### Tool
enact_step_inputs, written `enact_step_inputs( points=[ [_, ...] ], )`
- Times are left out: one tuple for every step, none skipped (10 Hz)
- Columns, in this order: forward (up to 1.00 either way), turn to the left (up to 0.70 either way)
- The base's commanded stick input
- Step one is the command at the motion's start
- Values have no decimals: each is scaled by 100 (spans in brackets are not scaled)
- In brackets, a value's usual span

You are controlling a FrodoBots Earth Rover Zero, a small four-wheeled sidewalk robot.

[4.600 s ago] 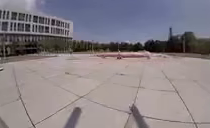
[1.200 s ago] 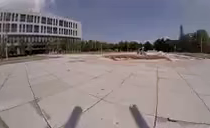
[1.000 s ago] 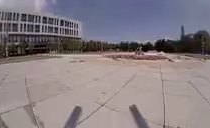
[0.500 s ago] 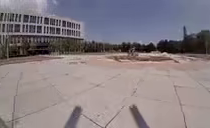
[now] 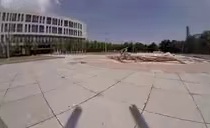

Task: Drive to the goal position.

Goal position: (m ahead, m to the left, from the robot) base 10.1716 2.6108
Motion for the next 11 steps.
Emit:
enact_step_inputs(
  points=[
    [70, -33],
    [70, -17],
    [70, 2],
    [70, 2],
    [70, 2],
    [70, 2],
    [70, 2],
    [70, 2],
    [70, 2],
    [70, 2],
    [70, 2]
  ],
)
